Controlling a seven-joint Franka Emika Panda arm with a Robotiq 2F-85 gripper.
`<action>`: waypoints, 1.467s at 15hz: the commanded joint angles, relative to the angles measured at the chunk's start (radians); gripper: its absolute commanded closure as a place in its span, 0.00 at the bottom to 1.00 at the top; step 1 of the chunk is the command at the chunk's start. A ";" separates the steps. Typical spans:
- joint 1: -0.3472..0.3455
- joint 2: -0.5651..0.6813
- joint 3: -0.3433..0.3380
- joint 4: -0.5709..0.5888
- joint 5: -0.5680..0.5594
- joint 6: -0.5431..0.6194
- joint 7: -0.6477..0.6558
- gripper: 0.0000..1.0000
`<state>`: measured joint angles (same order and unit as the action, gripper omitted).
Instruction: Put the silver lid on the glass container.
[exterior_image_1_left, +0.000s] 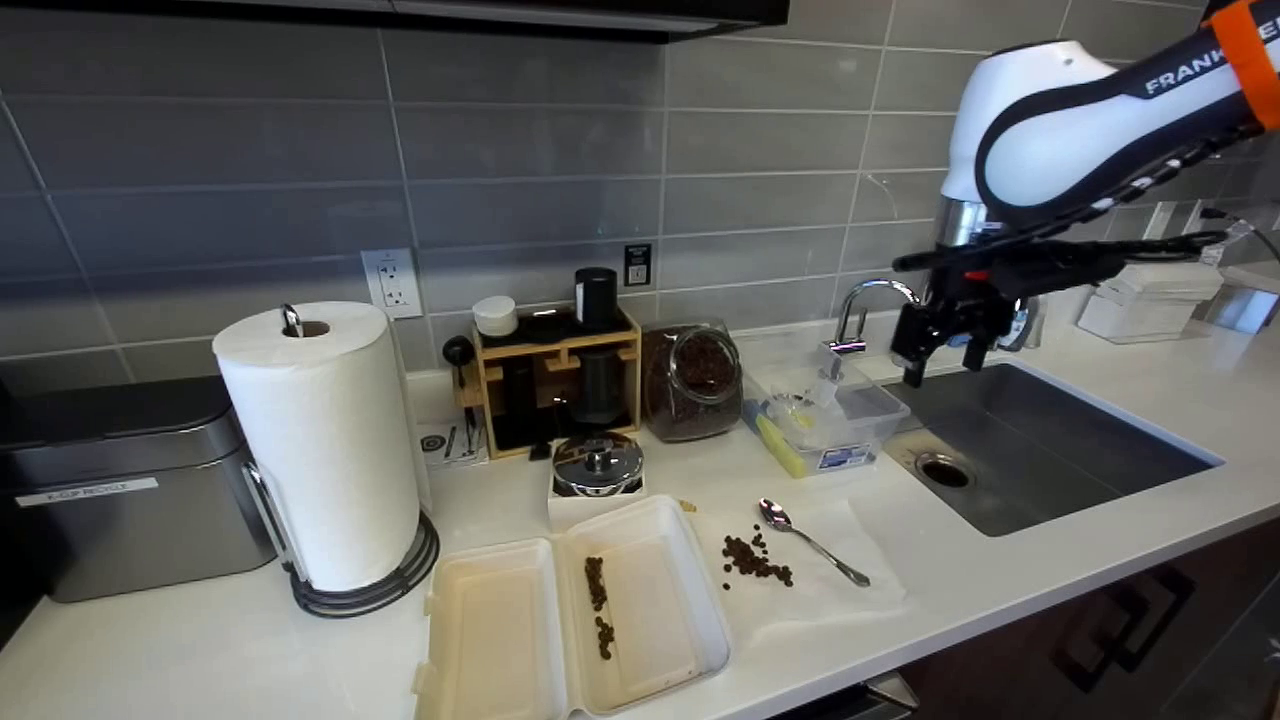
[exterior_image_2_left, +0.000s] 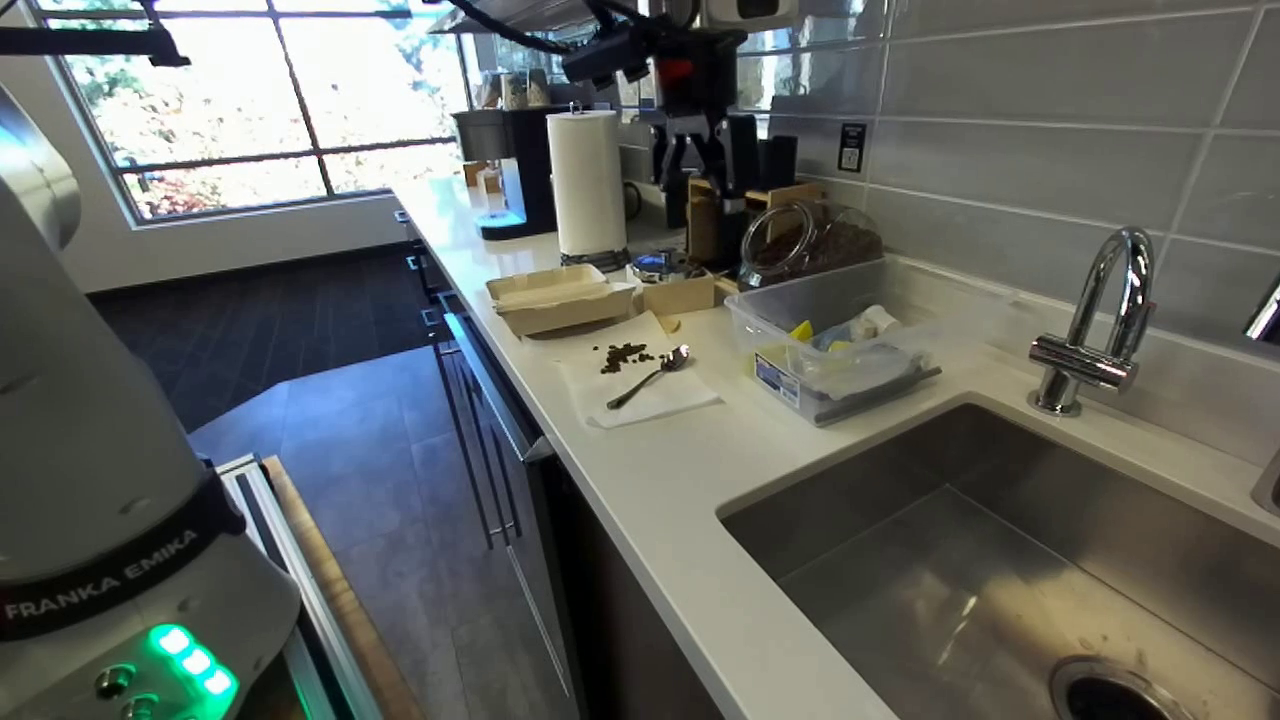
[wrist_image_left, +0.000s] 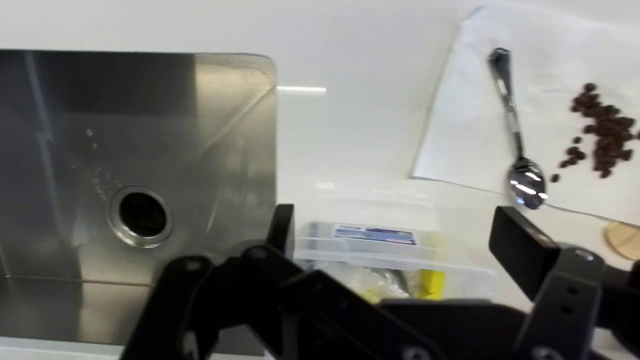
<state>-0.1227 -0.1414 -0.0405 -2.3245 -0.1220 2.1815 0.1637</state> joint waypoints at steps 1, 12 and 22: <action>0.078 0.102 0.050 0.128 0.128 -0.068 0.117 0.00; 0.336 0.445 0.146 0.446 -0.089 0.055 0.640 0.00; 0.395 0.521 0.126 0.531 -0.085 0.049 0.672 0.00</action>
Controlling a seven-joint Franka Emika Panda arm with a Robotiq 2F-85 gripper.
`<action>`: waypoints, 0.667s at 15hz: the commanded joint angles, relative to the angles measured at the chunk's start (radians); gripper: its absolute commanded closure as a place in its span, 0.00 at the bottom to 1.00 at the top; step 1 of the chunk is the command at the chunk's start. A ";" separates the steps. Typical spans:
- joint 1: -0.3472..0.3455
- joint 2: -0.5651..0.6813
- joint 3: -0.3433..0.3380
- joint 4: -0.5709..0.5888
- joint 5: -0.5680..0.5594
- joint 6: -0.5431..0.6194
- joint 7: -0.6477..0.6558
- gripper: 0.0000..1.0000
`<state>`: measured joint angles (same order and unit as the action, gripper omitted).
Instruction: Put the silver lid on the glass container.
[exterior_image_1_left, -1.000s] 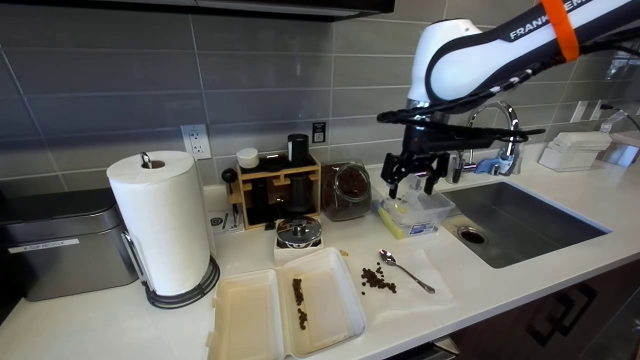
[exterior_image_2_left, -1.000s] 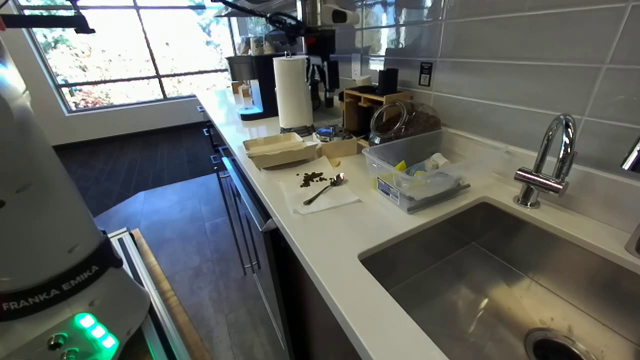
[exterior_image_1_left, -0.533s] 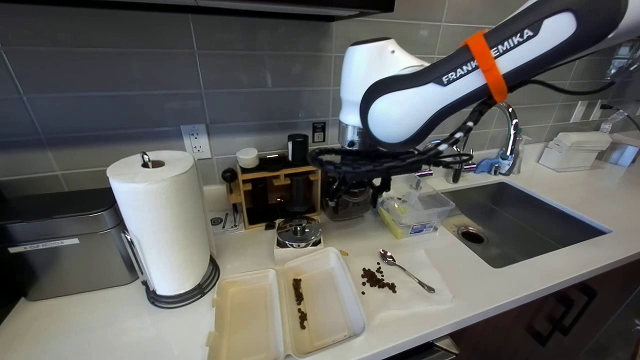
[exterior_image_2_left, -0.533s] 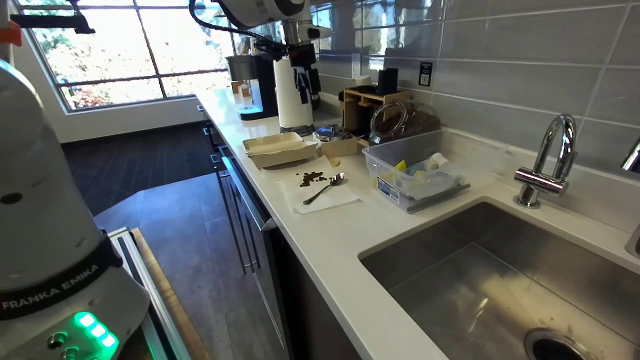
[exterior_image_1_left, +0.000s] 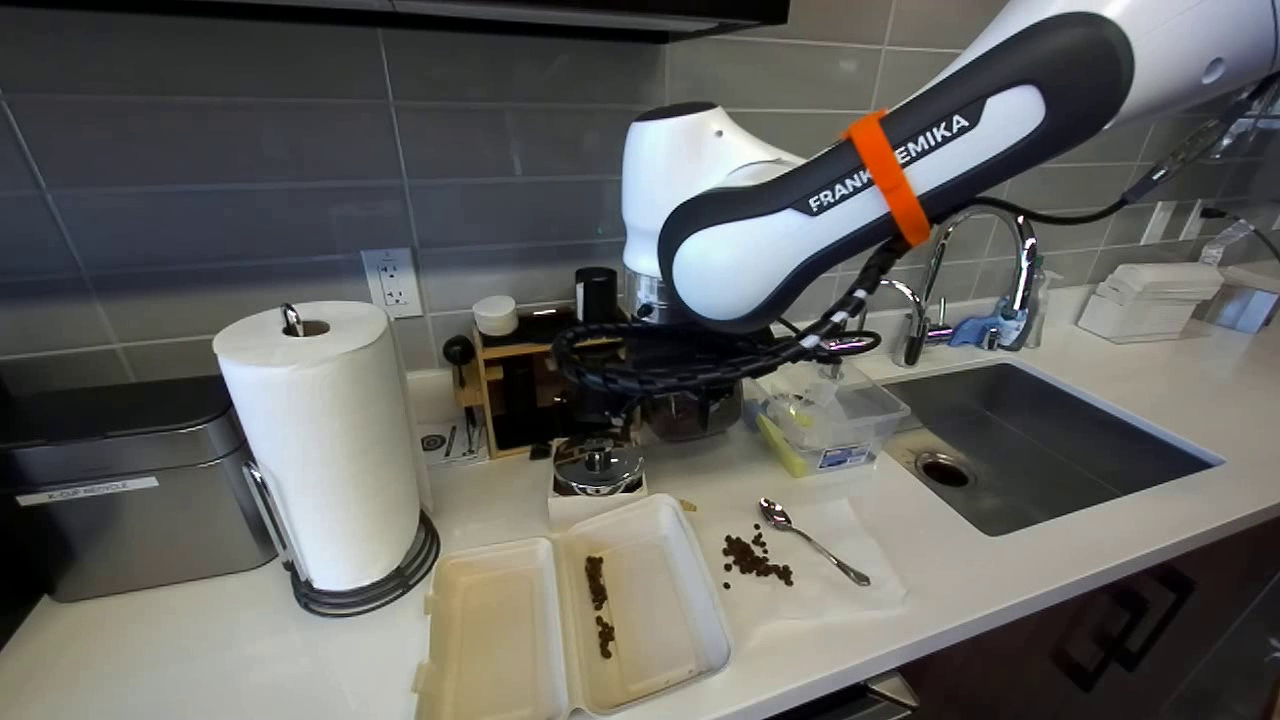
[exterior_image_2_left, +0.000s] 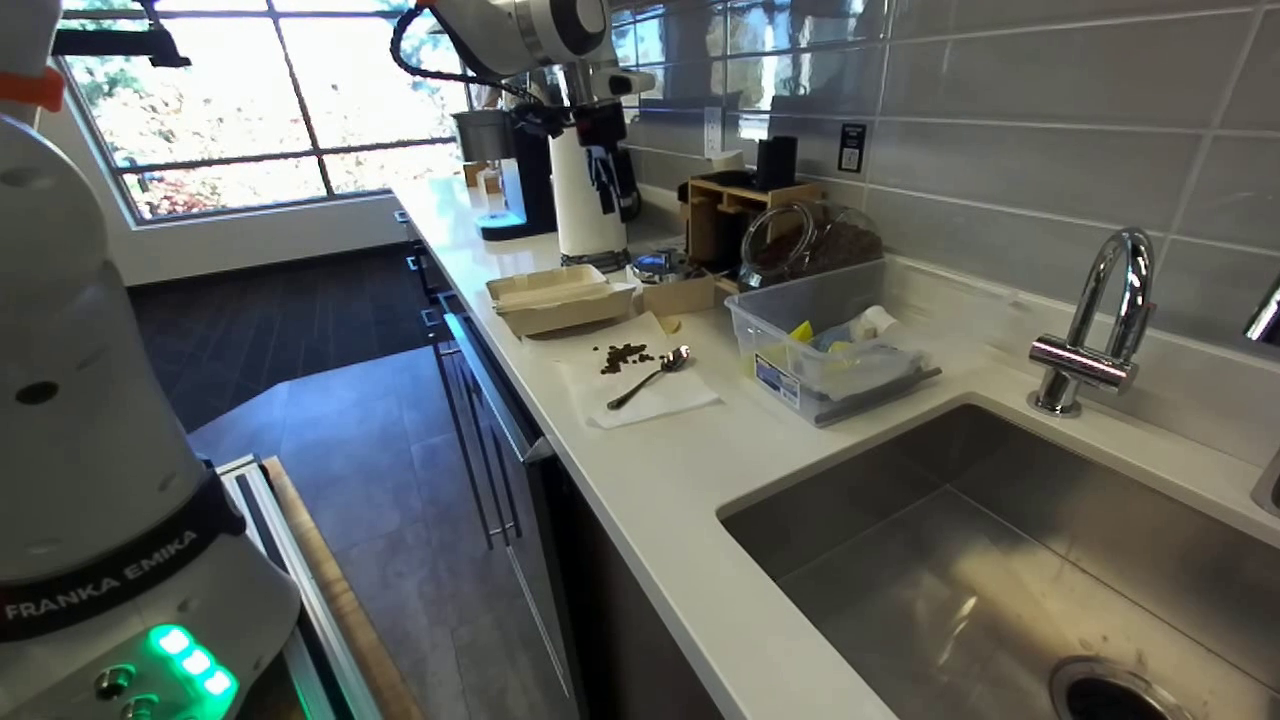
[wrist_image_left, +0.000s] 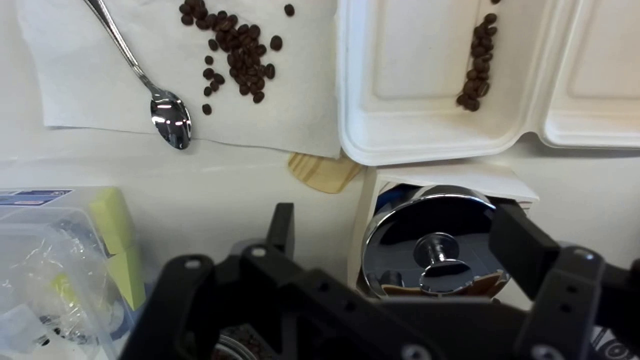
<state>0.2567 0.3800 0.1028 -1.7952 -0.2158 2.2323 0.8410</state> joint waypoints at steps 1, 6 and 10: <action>0.016 0.000 -0.017 0.003 0.009 -0.002 -0.006 0.00; -0.006 0.093 0.004 0.094 0.150 0.033 -0.073 0.00; -0.004 0.161 -0.010 0.169 0.189 0.029 -0.110 0.00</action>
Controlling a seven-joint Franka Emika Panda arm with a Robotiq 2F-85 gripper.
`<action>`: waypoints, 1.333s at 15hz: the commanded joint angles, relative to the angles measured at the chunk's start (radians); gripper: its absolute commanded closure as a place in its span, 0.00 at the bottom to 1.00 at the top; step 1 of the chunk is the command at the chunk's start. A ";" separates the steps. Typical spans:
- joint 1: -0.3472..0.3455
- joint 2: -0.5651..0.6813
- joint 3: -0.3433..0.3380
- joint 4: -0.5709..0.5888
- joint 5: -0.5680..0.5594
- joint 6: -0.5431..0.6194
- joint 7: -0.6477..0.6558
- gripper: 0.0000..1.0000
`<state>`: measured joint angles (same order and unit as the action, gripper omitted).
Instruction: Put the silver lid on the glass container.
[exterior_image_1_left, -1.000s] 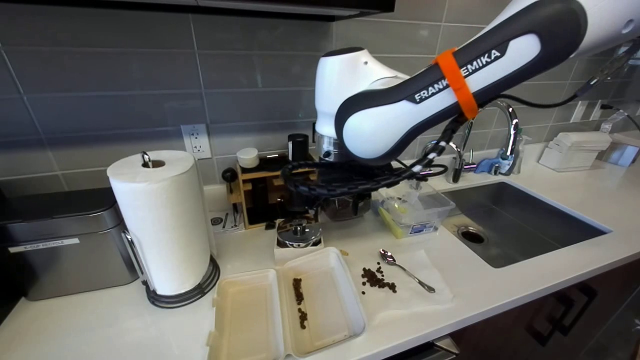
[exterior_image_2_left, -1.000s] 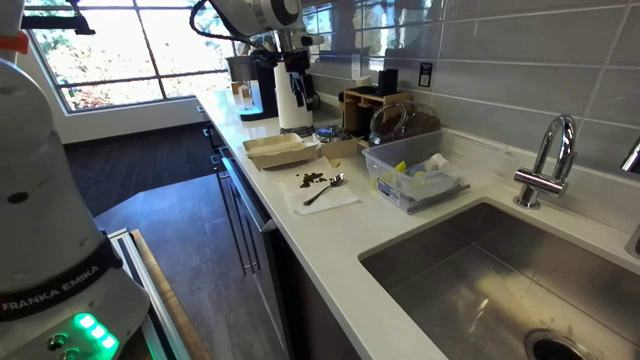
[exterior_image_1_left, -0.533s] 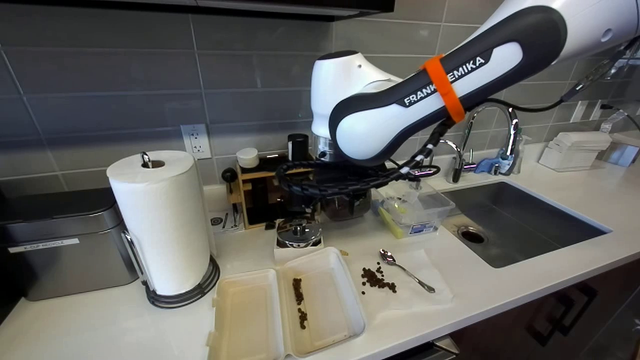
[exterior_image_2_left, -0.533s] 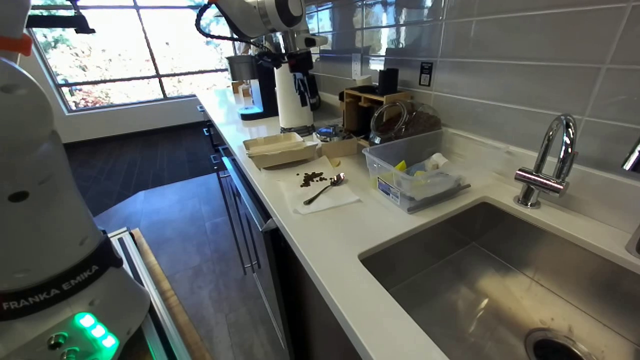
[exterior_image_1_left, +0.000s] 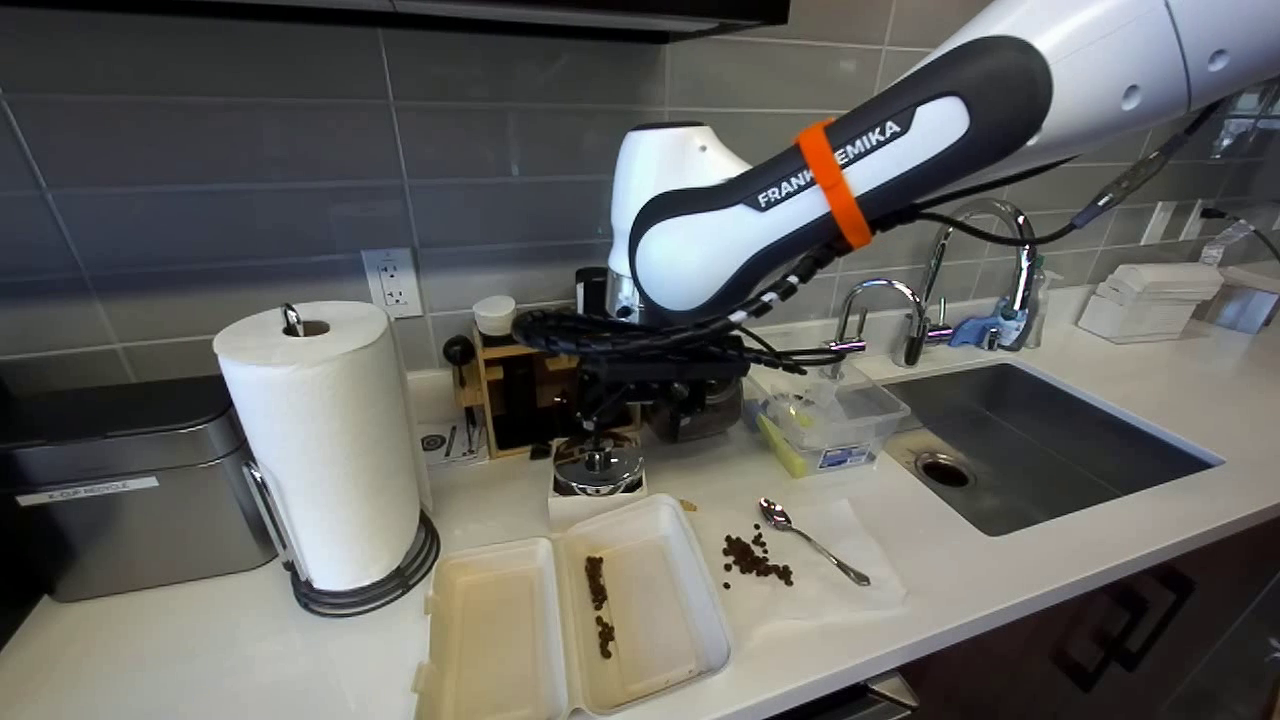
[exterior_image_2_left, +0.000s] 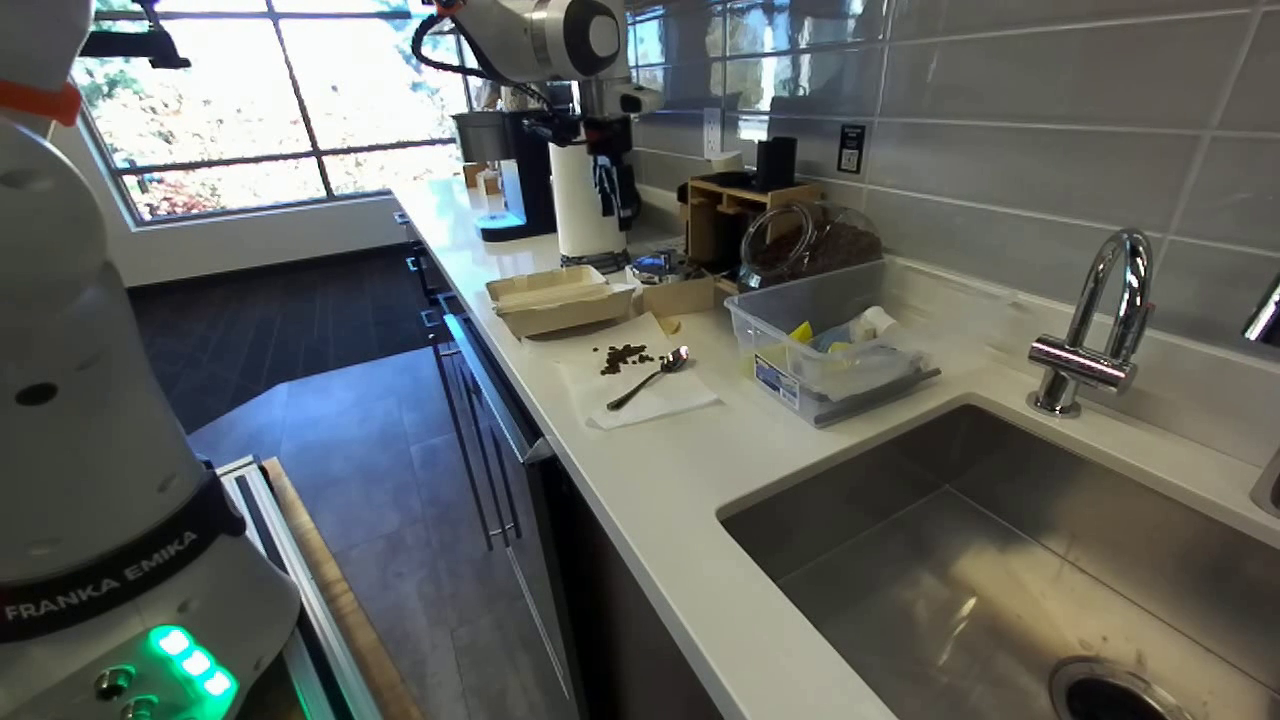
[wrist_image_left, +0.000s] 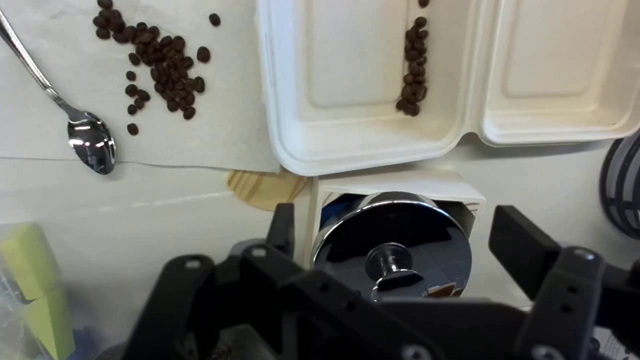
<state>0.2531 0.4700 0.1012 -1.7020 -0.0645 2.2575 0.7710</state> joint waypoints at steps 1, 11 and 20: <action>-0.002 0.090 -0.011 0.096 0.045 0.005 -0.054 0.00; 0.004 0.243 -0.045 0.271 0.053 0.005 -0.124 0.00; 0.019 0.369 -0.072 0.434 0.045 -0.034 -0.118 0.00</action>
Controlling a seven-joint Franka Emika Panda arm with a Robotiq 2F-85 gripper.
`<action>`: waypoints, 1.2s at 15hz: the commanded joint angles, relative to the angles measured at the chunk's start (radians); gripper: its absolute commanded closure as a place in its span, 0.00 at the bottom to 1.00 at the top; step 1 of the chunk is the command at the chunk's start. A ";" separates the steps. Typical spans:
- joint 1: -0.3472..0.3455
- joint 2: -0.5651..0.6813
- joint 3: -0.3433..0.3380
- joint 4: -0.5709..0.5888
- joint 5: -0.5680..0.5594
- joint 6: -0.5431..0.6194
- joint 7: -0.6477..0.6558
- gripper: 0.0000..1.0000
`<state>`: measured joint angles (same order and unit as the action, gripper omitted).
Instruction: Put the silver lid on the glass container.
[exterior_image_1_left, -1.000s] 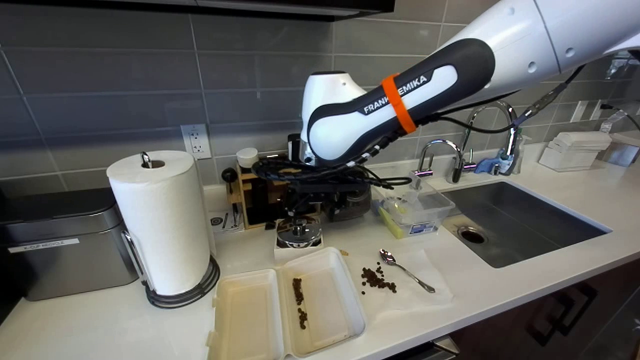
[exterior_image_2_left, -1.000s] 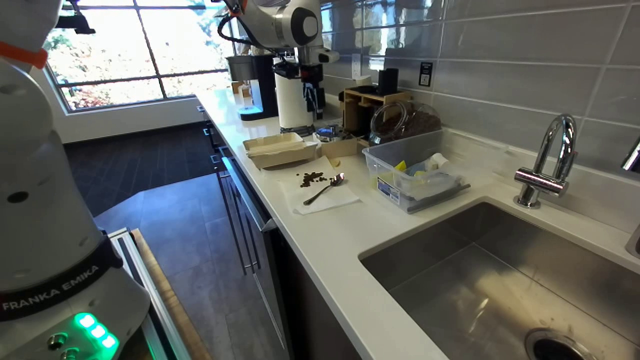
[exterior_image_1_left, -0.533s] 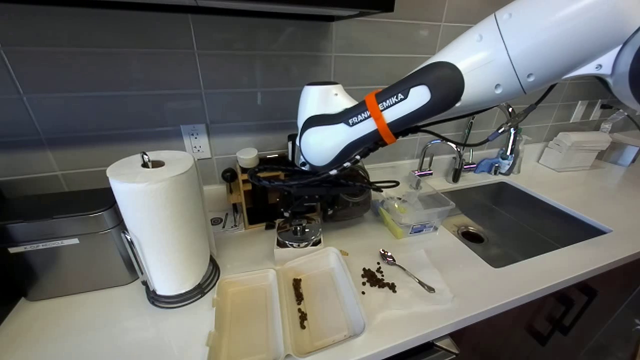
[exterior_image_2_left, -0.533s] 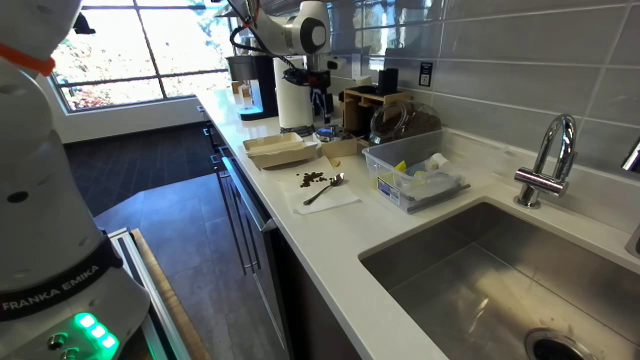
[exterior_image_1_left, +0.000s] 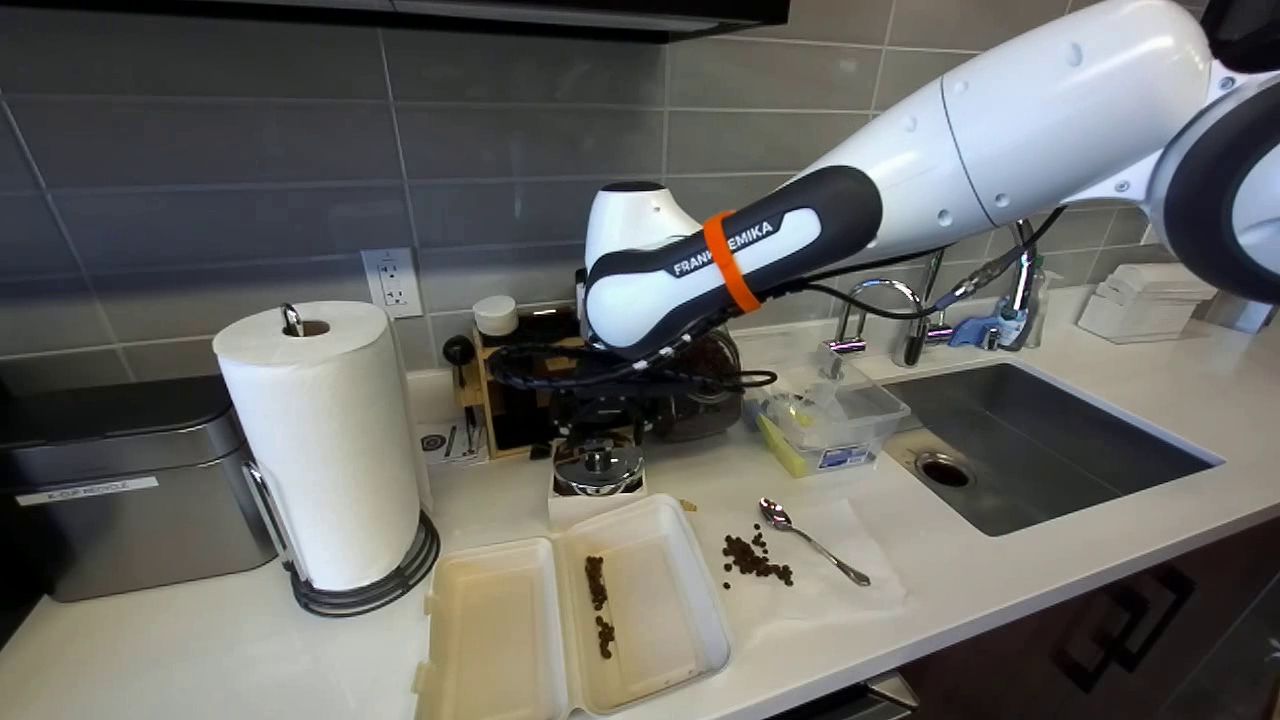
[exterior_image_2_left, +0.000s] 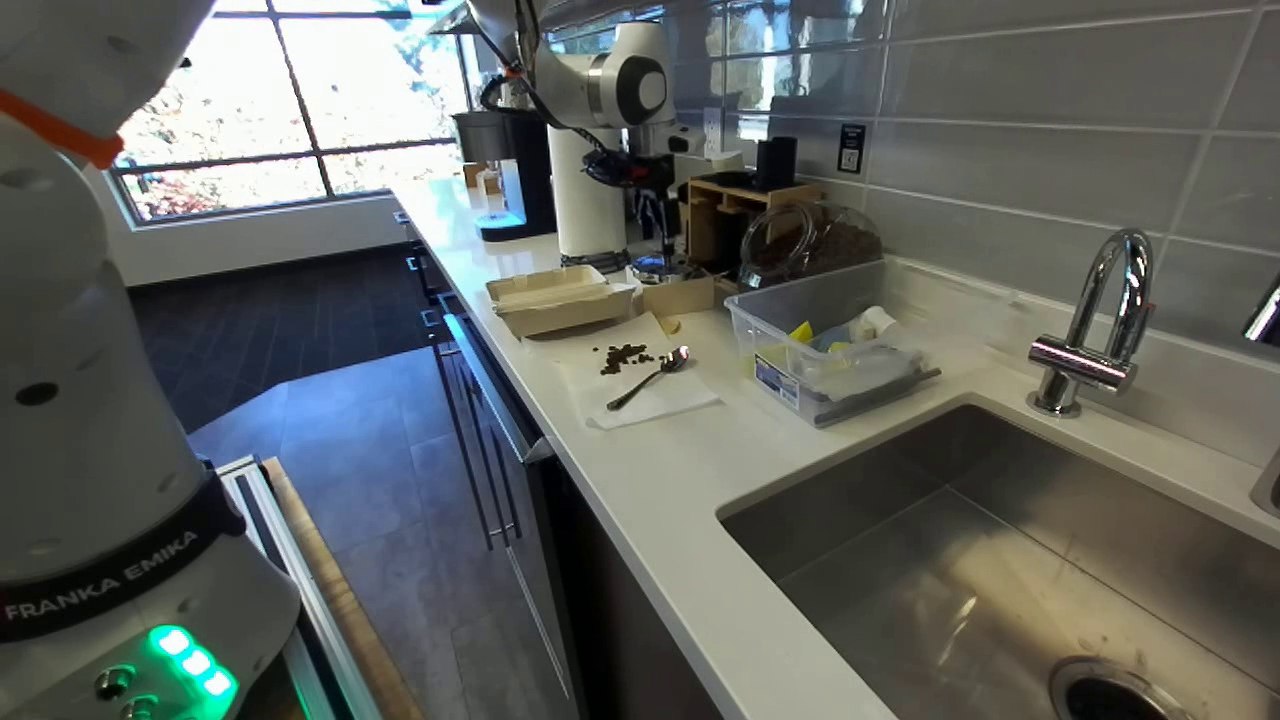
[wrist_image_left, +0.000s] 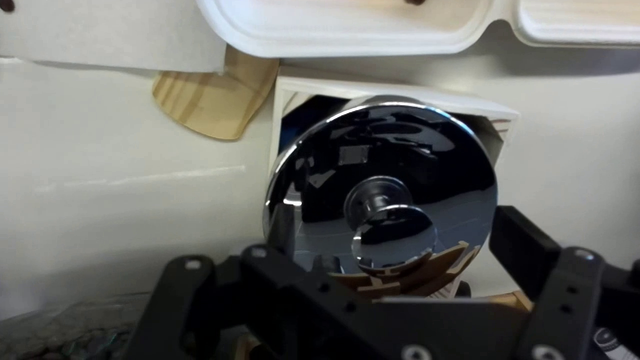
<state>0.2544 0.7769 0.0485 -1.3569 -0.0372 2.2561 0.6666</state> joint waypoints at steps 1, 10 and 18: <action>0.019 0.074 -0.021 0.103 0.017 -0.036 -0.014 0.00; 0.024 0.134 -0.032 0.198 0.016 -0.068 -0.014 0.38; 0.024 0.148 -0.037 0.227 0.015 -0.095 -0.020 0.43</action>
<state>0.2676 0.8943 0.0252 -1.1785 -0.0372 2.1987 0.6639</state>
